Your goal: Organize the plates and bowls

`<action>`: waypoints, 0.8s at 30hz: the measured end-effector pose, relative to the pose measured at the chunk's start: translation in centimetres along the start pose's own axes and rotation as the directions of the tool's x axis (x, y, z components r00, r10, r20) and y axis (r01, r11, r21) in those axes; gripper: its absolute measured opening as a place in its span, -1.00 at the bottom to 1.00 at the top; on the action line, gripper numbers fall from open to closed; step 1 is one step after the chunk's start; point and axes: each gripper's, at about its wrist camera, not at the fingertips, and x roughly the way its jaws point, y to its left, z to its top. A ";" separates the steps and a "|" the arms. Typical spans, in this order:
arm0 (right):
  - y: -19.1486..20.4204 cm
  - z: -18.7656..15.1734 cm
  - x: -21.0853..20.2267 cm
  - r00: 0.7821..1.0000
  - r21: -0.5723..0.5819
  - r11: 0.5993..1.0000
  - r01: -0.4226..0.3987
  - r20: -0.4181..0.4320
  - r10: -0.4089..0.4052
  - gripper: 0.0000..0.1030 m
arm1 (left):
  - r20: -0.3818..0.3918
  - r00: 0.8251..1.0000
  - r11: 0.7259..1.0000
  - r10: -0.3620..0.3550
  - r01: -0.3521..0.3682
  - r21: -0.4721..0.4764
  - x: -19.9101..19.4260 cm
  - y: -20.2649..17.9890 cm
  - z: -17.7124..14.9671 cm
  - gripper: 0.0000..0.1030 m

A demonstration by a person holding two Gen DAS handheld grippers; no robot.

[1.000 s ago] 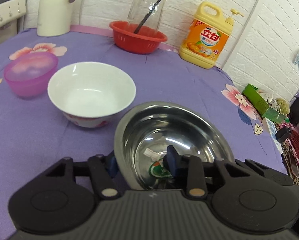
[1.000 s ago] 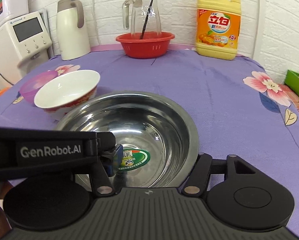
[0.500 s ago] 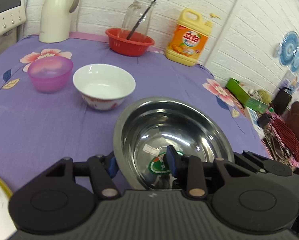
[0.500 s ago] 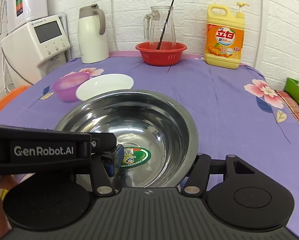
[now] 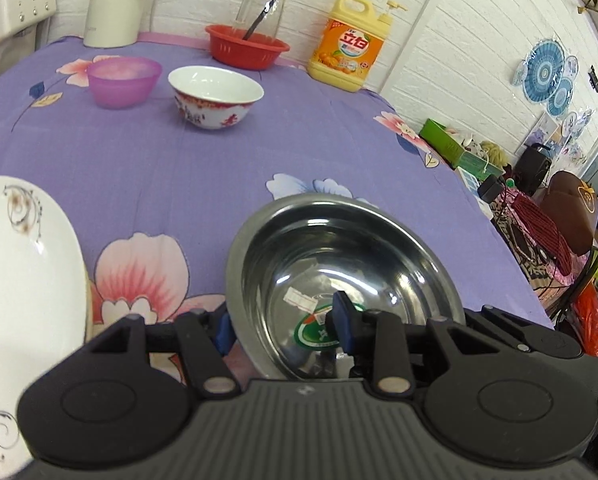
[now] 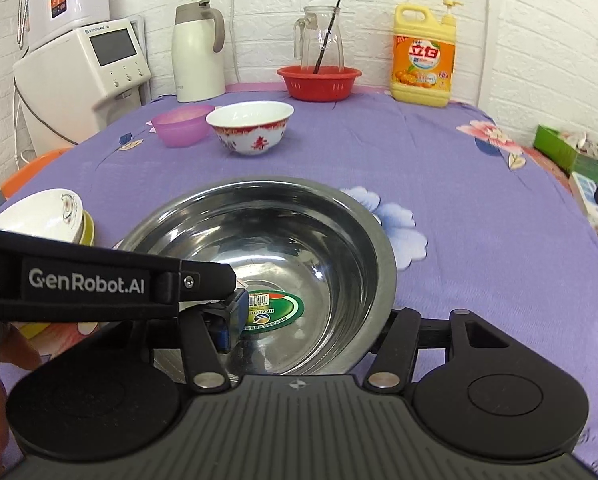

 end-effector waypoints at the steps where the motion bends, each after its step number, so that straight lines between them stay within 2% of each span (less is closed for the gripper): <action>1: 0.0 -0.2 0.1 1.000 0.011 1.000 -0.006 -0.005 0.006 0.85 | -0.006 1.000 1.000 0.003 -0.003 0.001 0.1 0.1 0.0 -0.37; 5: -0.1 -0.7 0.8 0.999 0.041 0.999 -0.031 -0.018 0.032 0.86 | -0.014 1.000 1.000 0.017 -0.017 0.001 0.6 0.6 0.1 -0.36; 11: 0.6 -1.1 1.2 0.998 0.005 0.998 -0.057 -0.006 0.057 1.00 | -0.029 1.000 1.000 0.012 -0.012 -0.002 1.6 1.0 -0.2 -0.18; 14: 0.3 -1.1 1.2 0.995 0.038 0.995 -0.096 -0.004 0.096 1.00 | -0.015 1.000 1.000 -0.004 0.005 0.016 1.5 0.8 0.0 -0.12; 16: -0.2 -0.9 1.0 0.994 0.071 0.992 -0.106 0.001 0.107 1.00 | 0.004 1.000 1.000 0.006 -0.006 0.016 1.3 0.7 0.4 0.02; 24: -2.4 0.0 -0.7 0.998 0.110 0.993 -0.032 0.061 0.026 1.00 | 0.069 0.998 1.000 0.001 -0.001 0.002 -0.5 1.1 2.2 0.14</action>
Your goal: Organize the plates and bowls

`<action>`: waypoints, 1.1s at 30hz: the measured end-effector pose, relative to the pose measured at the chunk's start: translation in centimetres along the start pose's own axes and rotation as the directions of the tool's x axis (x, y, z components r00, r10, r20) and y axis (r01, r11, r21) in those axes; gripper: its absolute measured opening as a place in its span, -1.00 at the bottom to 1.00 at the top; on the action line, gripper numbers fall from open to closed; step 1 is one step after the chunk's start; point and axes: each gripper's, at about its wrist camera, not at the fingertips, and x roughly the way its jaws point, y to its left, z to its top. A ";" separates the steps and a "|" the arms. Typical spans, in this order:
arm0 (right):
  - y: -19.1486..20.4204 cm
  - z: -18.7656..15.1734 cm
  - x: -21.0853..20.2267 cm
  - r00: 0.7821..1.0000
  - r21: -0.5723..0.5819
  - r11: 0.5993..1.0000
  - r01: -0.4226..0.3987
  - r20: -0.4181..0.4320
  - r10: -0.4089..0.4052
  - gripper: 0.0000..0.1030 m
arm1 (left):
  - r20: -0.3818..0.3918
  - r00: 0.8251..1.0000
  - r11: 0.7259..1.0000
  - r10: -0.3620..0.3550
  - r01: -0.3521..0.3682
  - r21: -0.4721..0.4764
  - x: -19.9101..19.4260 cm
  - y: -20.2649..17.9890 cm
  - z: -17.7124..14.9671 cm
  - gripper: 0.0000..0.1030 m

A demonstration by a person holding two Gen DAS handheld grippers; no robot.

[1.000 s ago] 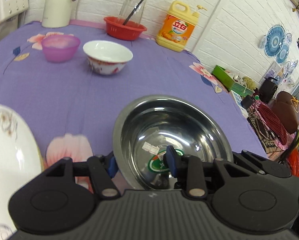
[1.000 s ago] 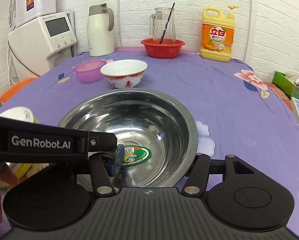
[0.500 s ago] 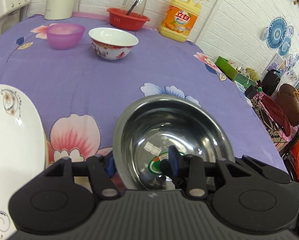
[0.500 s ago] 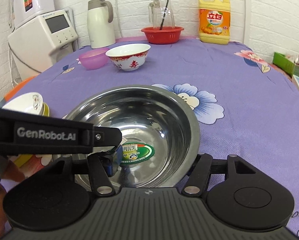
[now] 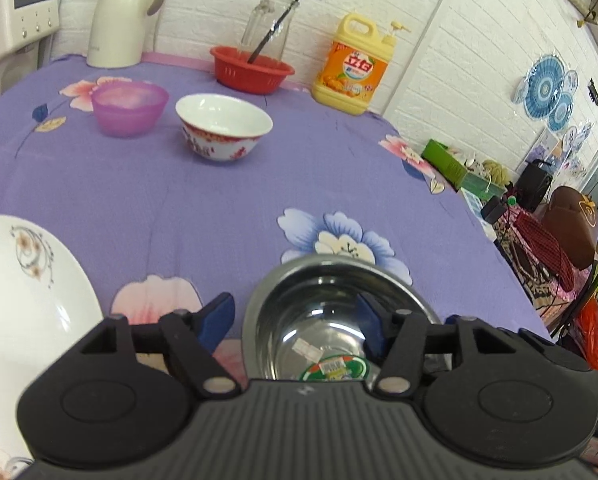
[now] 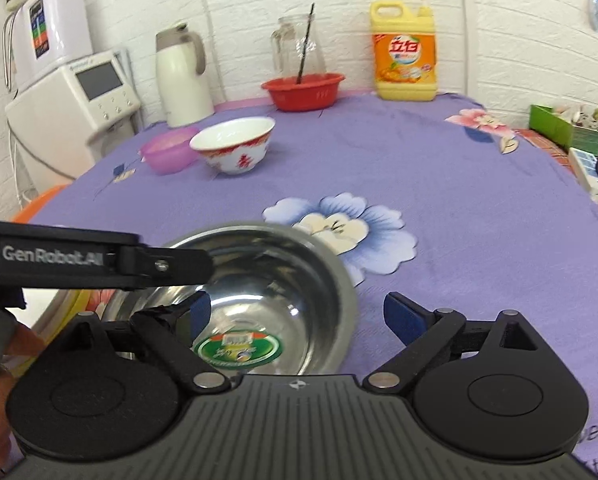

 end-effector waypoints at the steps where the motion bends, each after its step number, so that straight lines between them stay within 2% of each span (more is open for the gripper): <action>1: -0.4 0.2 -0.3 1.000 0.013 1.000 0.004 0.010 -0.004 1.00 | 0.007 1.000 1.000 0.004 -0.004 0.000 -0.1 0.0 0.2 0.15; 7: -2.3 0.8 -1.0 0.999 0.038 0.999 0.036 0.024 -0.037 1.00 | 0.025 1.000 1.000 0.010 -0.010 0.004 -0.6 -0.1 0.8 0.20; 11: -2.9 0.8 -1.2 0.999 0.047 0.999 0.028 0.024 -0.029 1.00 | 0.034 0.999 1.000 0.007 -0.007 0.009 -0.9 -0.1 1.0 0.20; 18: -2.9 2.0 -1.2 0.999 -0.008 0.999 0.039 0.030 -0.038 1.00 | 0.037 0.999 1.000 0.008 -0.008 0.004 -1.0 0.5 1.6 0.21; 25: -2.9 6.1 -0.4 0.997 -0.098 0.994 0.053 0.058 -0.047 1.00 | 0.054 0.998 0.999 0.033 -0.033 -0.004 -0.3 1.7 3.3 0.23; 29: -1.7 8.7 1.4 0.998 -0.173 0.984 0.044 0.058 -0.034 1.00 | 0.061 0.997 0.999 0.044 -0.044 0.000 0.4 2.4 4.7 0.24; 33: 0.3 11.2 4.5 1.000 -0.250 0.968 0.006 0.023 0.000 1.00 | 0.059 0.997 0.998 0.058 -0.057 -0.008 1.5 3.6 6.0 0.31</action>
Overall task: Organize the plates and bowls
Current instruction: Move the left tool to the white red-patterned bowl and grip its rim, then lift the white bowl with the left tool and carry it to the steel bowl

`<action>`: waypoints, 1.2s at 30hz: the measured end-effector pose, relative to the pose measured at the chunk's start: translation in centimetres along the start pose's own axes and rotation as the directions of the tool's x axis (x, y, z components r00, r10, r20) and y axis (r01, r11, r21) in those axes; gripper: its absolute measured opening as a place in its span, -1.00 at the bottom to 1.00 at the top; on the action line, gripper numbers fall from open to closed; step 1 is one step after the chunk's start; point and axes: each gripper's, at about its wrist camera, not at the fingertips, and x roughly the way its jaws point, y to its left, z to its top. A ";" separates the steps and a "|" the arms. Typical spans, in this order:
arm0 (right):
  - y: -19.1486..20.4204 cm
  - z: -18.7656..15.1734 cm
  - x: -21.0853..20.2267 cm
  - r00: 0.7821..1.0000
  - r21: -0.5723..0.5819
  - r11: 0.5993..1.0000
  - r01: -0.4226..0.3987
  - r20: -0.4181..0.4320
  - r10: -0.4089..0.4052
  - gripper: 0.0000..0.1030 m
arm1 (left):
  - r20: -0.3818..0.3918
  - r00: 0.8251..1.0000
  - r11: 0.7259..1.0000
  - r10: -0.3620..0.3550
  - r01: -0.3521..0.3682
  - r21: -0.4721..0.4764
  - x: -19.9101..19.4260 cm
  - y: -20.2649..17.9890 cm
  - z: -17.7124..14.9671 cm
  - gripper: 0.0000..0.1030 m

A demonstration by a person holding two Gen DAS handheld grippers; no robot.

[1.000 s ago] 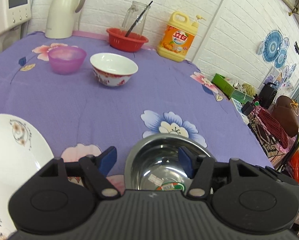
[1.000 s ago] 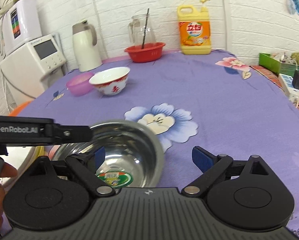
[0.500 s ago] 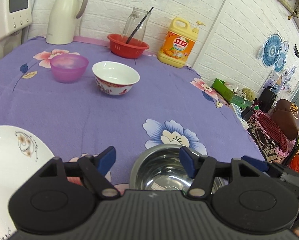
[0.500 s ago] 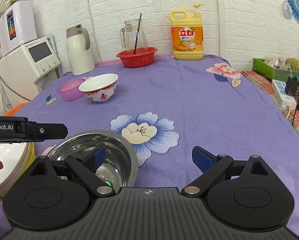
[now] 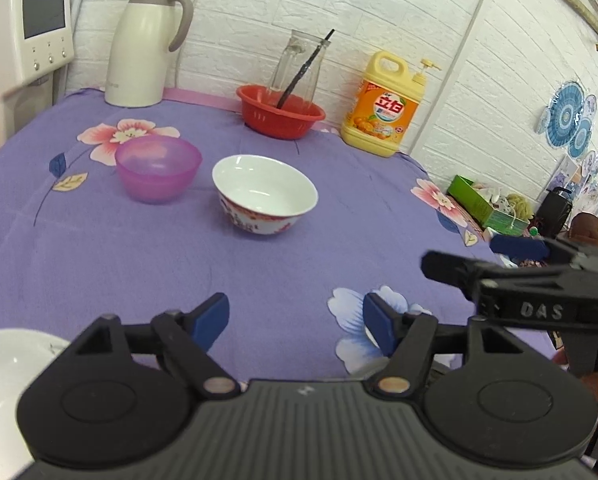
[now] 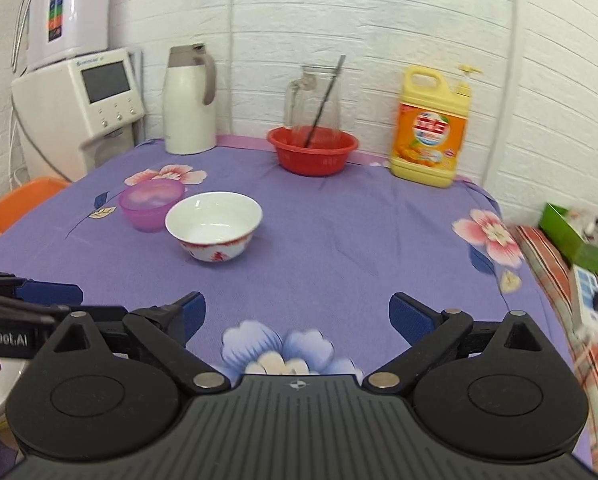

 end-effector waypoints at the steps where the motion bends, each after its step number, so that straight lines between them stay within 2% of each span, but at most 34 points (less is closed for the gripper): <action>1: 0.3 0.7 0.9 1.000 -0.018 1.000 -0.013 -0.007 0.013 1.00 | -0.001 1.000 1.000 0.005 -0.005 -0.002 0.3 0.3 0.3 0.32; 6: 0.8 4.5 7.5 0.996 -0.015 0.998 -0.054 -0.071 0.052 1.00 | -0.006 1.000 0.999 0.027 -0.027 -0.037 1.8 2.6 1.6 0.33; 10: 1.2 6.6 13.7 0.990 -0.040 0.998 -0.042 -0.139 0.036 1.00 | -0.013 0.999 0.997 0.051 -0.052 -0.062 2.6 4.5 2.3 0.34; 15: 1.3 7.0 20.1 0.963 -0.042 0.998 -0.042 -0.269 0.029 1.00 | -0.028 0.997 0.993 0.079 -0.081 -0.083 3.5 6.4 3.9 0.35; 18: 1.0 6.7 21.4 0.954 -0.014 0.998 -0.068 -0.294 0.061 1.00 | -0.029 0.998 0.990 0.055 -0.058 -0.129 4.9 6.8 5.6 0.36; 21: 1.0 6.6 21.6 0.953 0.013 0.996 -0.087 -0.291 0.087 1.00 | -0.060 0.998 0.968 0.026 -0.040 -0.249 7.4 7.4 6.9 0.36; 25: 1.0 6.7 21.9 0.954 -0.001 0.995 -0.102 -0.282 0.097 1.00 | -0.104 0.994 0.898 0.030 -0.072 -0.435 10.1 8.2 7.5 0.34; 30: 0.5 6.4 21.9 0.957 -0.009 0.994 -0.112 -0.271 0.105 1.00 | -0.110 0.992 0.838 0.054 -0.105 -0.535 11.0 8.3 7.7 0.33; 36: -0.7 6.0 21.0 0.953 0.037 0.984 -0.176 -0.245 0.180 1.00 | -0.083 0.993 0.825 0.088 -0.119 -0.552 12.4 7.5 8.6 0.31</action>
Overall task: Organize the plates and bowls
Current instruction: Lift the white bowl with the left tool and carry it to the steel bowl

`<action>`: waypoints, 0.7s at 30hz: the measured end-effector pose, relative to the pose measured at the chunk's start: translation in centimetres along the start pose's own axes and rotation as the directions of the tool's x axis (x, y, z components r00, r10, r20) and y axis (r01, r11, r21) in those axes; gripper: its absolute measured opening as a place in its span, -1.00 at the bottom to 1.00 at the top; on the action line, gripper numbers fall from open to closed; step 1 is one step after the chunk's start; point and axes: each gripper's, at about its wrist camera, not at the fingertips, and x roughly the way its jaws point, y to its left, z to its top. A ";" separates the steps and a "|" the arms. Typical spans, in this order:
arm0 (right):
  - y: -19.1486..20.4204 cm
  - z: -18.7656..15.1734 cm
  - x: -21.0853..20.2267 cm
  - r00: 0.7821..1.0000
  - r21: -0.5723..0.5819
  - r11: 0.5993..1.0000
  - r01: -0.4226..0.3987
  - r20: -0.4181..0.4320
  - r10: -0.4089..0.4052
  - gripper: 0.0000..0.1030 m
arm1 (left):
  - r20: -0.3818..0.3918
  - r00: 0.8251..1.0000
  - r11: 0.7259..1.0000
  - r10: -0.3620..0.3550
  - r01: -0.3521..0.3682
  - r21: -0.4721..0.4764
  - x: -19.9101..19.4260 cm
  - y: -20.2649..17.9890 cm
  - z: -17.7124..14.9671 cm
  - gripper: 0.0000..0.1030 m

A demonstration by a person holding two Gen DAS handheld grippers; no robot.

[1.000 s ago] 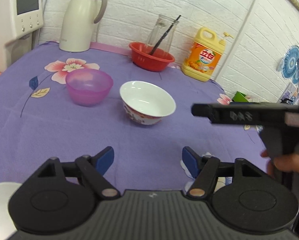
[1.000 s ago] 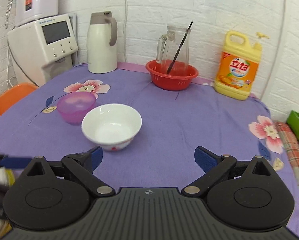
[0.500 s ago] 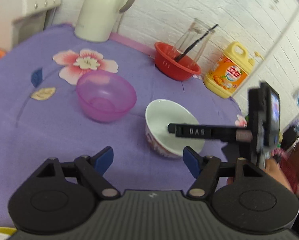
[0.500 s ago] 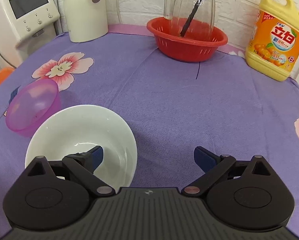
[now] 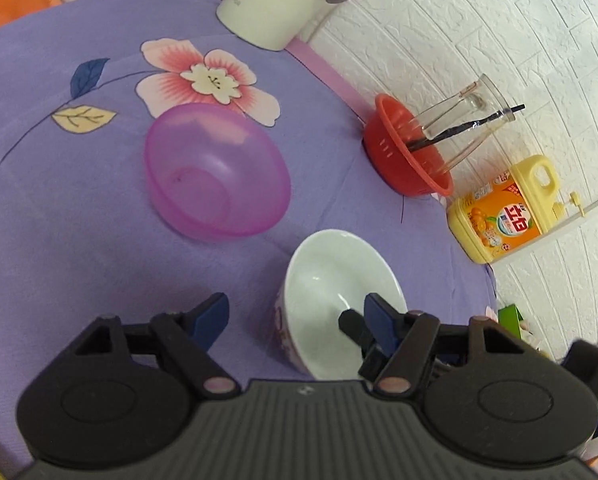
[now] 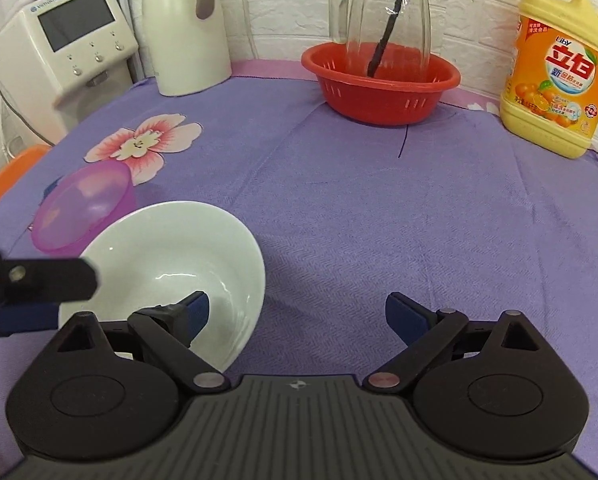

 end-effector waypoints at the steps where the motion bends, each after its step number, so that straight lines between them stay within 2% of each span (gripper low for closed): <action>1: 0.2 0.0 -0.1 1.000 -0.009 1.000 -0.011 0.004 0.011 1.00 | -0.002 1.000 1.000 0.006 -0.006 -0.003 0.5 -0.2 0.0 0.31; 6: 0.7 0.1 0.4 0.999 -0.062 0.997 -0.041 -0.011 0.040 1.00 | -0.020 0.999 0.999 0.028 -0.028 0.028 1.8 -0.7 0.0 0.29; 11: 0.5 -0.2 0.9 0.998 -0.064 0.996 -0.069 -0.008 0.068 1.00 | -0.018 0.999 0.996 0.035 -0.034 0.081 2.6 -1.3 0.0 0.21; 15: 1.0 -0.2 1.3 0.996 -0.080 0.993 -0.087 -0.002 0.087 1.00 | -0.041 0.999 0.993 0.025 -0.021 0.114 3.2 -1.4 -0.5 0.07; 21: 1.3 -0.5 0.8 0.993 -0.080 0.990 -0.117 0.019 0.119 1.00 | -0.025 1.000 0.989 0.011 -0.007 0.149 3.3 -1.6 -0.5 -0.14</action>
